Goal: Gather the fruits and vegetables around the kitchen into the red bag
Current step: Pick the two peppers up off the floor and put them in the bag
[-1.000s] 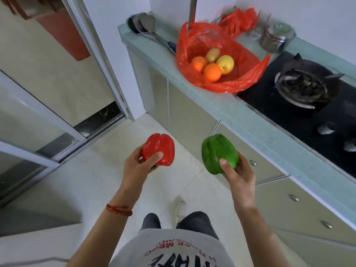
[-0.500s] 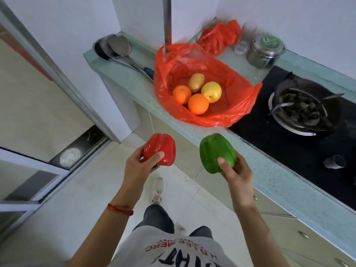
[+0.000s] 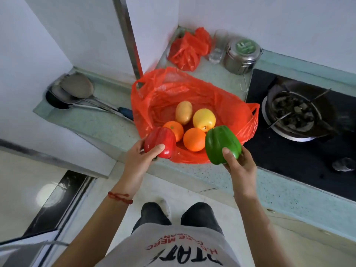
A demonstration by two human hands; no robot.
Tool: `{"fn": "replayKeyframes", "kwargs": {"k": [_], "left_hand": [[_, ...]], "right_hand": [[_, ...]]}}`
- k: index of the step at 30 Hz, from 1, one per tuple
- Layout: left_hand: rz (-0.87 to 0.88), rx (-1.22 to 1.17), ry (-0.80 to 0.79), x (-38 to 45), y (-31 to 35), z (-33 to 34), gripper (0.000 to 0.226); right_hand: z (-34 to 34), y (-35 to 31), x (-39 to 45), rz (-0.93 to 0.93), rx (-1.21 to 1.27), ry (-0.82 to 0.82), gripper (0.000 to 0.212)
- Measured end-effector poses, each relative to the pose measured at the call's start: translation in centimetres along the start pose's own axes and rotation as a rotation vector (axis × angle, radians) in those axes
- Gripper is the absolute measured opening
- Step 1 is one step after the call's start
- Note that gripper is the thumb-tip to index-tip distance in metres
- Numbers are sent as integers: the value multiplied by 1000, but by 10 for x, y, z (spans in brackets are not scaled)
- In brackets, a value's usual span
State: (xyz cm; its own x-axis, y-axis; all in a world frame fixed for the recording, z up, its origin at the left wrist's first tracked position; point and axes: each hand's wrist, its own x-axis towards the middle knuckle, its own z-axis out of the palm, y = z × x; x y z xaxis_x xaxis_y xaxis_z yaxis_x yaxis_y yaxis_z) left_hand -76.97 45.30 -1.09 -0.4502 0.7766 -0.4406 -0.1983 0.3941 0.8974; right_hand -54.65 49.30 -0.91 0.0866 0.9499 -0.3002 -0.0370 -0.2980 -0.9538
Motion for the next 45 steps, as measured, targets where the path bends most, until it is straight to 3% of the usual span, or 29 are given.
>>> {"fn": "replayKeyframes", "kwargs": {"k": [6,11,15,20,25,29,32,36,42,45], "left_hand": [[1,-49,-12,49,12,14,35],[10,-69,33,85,22,25,39],[2,-44,42,116,27,34,49],[-43,37,38,153,24,41,58],[-56,149,7,175,20,39,51],[-66,213,-6,184,17,37,62],[-36,261,-27,186,20,39,49],[0,305,-56,189,21,39,40],[32,339,-96,187,22,37,40],[49,342,-106,183,24,36,42]], "right_hand": [[11,-1,39,50,-25,71,50],[12,1,75,79,-46,118,49],[11,0,96,160,-8,159,72],[13,1,111,260,122,207,41],[19,6,122,332,184,270,41],[22,11,128,360,177,289,43],[24,16,132,379,167,314,44],[24,20,135,373,131,339,38],[26,25,136,354,-69,363,64],[27,24,136,344,-203,364,62]]}}
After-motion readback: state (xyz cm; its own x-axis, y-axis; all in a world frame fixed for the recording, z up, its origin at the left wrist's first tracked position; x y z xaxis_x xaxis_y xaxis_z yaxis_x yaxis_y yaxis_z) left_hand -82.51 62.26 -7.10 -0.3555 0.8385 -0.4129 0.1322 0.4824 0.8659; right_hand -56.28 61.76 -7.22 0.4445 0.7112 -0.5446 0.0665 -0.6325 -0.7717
